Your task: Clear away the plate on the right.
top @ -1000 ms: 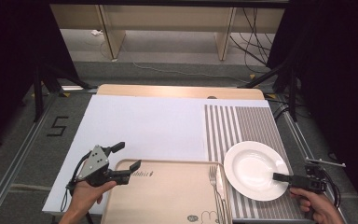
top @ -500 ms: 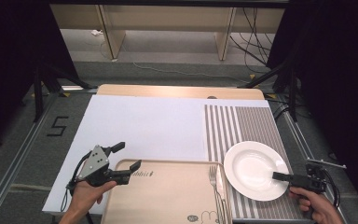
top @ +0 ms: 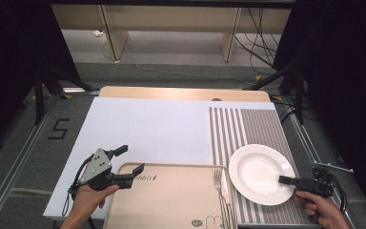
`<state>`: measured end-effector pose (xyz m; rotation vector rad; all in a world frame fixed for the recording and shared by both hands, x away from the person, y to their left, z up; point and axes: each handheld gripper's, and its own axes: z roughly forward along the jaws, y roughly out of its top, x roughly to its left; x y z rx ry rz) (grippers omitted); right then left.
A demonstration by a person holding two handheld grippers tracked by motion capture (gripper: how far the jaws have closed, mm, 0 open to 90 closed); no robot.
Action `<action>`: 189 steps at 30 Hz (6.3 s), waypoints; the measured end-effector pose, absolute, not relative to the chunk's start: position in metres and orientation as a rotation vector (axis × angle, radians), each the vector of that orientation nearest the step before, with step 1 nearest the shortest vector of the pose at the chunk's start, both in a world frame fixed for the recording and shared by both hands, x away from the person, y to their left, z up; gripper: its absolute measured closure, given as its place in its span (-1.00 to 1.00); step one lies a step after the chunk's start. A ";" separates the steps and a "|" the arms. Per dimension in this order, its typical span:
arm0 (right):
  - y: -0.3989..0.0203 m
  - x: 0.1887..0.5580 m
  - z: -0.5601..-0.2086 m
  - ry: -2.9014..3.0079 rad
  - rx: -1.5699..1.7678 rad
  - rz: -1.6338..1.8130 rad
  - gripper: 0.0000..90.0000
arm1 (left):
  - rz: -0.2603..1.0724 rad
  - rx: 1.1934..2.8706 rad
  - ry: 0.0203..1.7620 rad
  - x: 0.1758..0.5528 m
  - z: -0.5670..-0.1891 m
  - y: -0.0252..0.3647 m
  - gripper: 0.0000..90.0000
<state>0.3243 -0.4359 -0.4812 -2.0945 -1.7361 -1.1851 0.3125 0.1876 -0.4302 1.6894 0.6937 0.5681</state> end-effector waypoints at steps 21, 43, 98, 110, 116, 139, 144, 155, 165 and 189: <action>-0.435 0.324 -0.472 -1.692 -2.047 -1.291 0.75 | 0.562 1.693 0.692 0.312 -0.430 0.187 -0.61; -0.433 0.327 -0.472 -1.606 -2.073 -1.338 0.83 | 0.562 1.692 0.694 0.313 -0.430 0.187 -0.60; -0.338 0.335 -0.446 -1.761 -1.760 -1.440 0.83 | 0.570 1.685 0.696 0.313 -0.430 0.189 -0.60; -0.297 0.337 -0.447 -1.874 -1.644 -1.368 0.83 | 0.571 1.687 0.695 0.313 -0.430 0.189 -0.60; -0.275 0.338 -0.448 -1.921 -1.573 -1.341 0.83 | 0.570 1.684 0.695 0.313 -0.430 0.189 -0.61; -0.195 0.336 -0.457 -2.051 -1.401 -1.163 0.83 | 0.567 1.683 0.692 0.313 -0.430 0.189 -0.61; -0.188 0.335 -0.459 -2.054 -1.374 -1.154 0.83 | 0.566 1.683 0.693 0.313 -0.430 0.189 -0.61; -0.179 0.336 -0.463 -2.084 -1.380 -1.122 0.83 | 0.565 1.683 0.690 0.313 -0.430 0.189 -0.61; -0.179 0.338 -0.466 -2.093 -1.391 -1.125 0.80 | 0.564 1.689 0.693 0.313 -0.431 0.188 -0.61; -0.177 0.333 -0.455 -2.546 -1.377 -1.079 0.06 | 0.554 1.691 0.691 0.312 -0.431 0.188 -0.61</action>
